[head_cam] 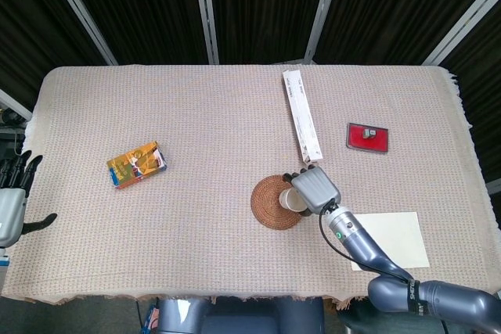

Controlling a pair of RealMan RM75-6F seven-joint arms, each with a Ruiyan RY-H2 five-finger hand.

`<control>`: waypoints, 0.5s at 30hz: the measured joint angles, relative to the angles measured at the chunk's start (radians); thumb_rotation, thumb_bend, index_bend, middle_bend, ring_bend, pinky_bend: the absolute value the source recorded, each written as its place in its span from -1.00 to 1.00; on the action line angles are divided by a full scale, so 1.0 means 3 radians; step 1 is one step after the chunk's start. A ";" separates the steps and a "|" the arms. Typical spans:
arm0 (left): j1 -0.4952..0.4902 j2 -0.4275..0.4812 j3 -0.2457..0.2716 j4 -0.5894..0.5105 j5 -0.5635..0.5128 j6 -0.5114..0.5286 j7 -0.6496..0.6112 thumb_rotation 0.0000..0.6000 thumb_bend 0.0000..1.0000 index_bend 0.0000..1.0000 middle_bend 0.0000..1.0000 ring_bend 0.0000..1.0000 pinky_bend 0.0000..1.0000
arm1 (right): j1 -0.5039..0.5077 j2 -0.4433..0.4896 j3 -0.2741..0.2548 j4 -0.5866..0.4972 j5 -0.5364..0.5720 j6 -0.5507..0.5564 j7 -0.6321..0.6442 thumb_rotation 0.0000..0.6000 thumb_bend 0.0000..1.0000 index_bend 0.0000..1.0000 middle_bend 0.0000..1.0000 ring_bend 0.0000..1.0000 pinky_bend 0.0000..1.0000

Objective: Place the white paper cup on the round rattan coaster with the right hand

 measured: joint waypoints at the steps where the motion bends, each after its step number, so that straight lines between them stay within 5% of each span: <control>1: -0.0002 -0.0002 0.0000 0.0000 -0.0002 -0.0001 0.0005 1.00 -1.00 -1.00 -1.00 -1.00 -1.00 | 0.0019 -0.0016 -0.0007 0.0010 0.0042 0.0001 -0.0008 1.00 -0.89 -0.42 -0.08 -0.16 -0.22; 4: -0.0006 -0.0008 -0.0002 0.0002 -0.0012 -0.0001 0.0018 1.00 -1.00 -1.00 -1.00 -1.00 -1.00 | 0.0062 -0.0053 -0.0026 0.0032 0.0099 0.0008 -0.0013 1.00 -0.94 -0.53 -0.19 -0.27 -0.23; 6: -0.0007 -0.0010 -0.0003 0.0004 -0.0020 -0.0001 0.0019 1.00 -1.00 -1.00 -1.00 -1.00 -1.00 | 0.0075 -0.0063 -0.0035 0.0031 0.0125 0.0013 -0.0009 1.00 -1.00 -0.87 -0.62 -0.56 -0.31; 8: -0.0009 -0.0011 -0.0006 0.0005 -0.0034 -0.0002 0.0021 1.00 -1.00 -1.00 -1.00 -1.00 -1.00 | 0.0086 -0.0065 -0.0044 0.0021 0.0178 0.0029 -0.0021 1.00 -1.00 -1.00 -0.92 -0.78 -0.43; 15: -0.0010 -0.0007 -0.0010 0.0001 -0.0053 -0.0001 0.0013 1.00 -1.00 -1.00 -1.00 -1.00 -1.00 | 0.0098 -0.0008 -0.0051 -0.0190 0.0250 0.0179 -0.0056 1.00 -1.00 -1.00 -1.00 -0.88 -0.57</control>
